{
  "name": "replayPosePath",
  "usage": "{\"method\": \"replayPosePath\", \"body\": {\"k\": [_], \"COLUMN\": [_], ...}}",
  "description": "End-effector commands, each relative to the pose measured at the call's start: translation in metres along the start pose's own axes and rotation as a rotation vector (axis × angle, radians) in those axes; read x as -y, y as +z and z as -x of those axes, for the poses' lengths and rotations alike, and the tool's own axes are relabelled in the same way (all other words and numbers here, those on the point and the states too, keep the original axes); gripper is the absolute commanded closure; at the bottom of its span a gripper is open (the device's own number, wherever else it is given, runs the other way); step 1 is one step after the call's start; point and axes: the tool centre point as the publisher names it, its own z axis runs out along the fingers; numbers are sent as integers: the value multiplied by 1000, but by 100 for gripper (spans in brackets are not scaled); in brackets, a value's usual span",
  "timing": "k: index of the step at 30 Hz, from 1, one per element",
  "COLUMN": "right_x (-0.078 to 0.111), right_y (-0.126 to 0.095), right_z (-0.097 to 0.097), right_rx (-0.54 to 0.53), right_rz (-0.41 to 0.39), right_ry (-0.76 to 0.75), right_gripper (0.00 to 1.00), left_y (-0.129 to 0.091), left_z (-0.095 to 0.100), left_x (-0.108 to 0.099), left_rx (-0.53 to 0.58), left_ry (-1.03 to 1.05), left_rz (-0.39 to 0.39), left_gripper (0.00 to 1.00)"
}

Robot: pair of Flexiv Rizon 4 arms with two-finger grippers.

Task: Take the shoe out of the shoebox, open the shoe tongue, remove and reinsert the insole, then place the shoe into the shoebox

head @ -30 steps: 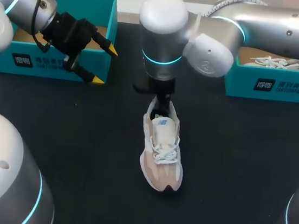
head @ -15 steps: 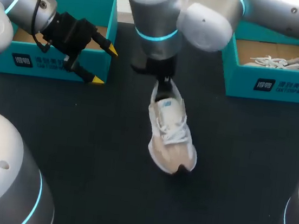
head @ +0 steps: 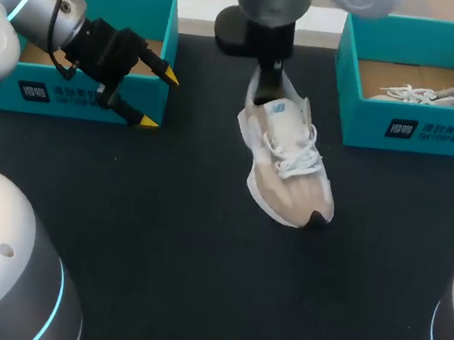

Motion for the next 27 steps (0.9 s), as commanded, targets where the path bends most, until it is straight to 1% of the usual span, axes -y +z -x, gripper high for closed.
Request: {"method": "replayPosePath", "body": {"k": [1, 7, 8, 9, 13, 15, 16, 18, 22, 23, 24, 26, 27], "right_x": [3, 3, 8, 15, 54, 71, 80, 97, 132, 142, 149, 164, 170], "right_y": [-10, -10, -9, -7, -2, 0, 0, 0, 4, 7, 10, 14, 16], "right_z": [-1, -1, 4, 9, 37, 51, 58, 73, 99, 105, 111, 124, 128], "right_rx": [3, 3, 1, -1, -4, -14, -15, -18, 10, -11, 3, 30, 43], "right_rz": [1, 1, -3, -19, -25, -20, -3, -9, 22, -6, -22, 58, 61], "right_ry": [0, 0, -5, -9, -2, 1, -2, -7, -27, -32, -60, -57, -55], "right_gripper": [100, 100, 100, 100, 100, 100, 100, 100, 100, 100, 100, 100, 100], "left_y": [0, 0, 0, 0, 0, 0, 0, 0, 0, 0, 0, 0, 0], "left_z": [1, 1, 1, 1, 1, 1, 1, 1, 1, 1, 1, 1, 1], "left_x": [0, 0, 0, 0, 0, 0, 0, 0, 0, 0, 0, 0, 0], "left_rx": [-2, -2, -2, -2, -2, -2, -2, -2, -2, -2, -2, -2, -2], "left_ry": [0, 0, 0, 0, 0, 0, 0, 0, 0, 0, 0, 0, 0], "left_rz": [1, 1, 1, 1, 1, 1, 1, 1, 1, 1, 1, 1, 1], "left_gripper": [0, 0, 0, 0, 0, 0, 0, 0, 0, 0, 0, 0, 0]}}
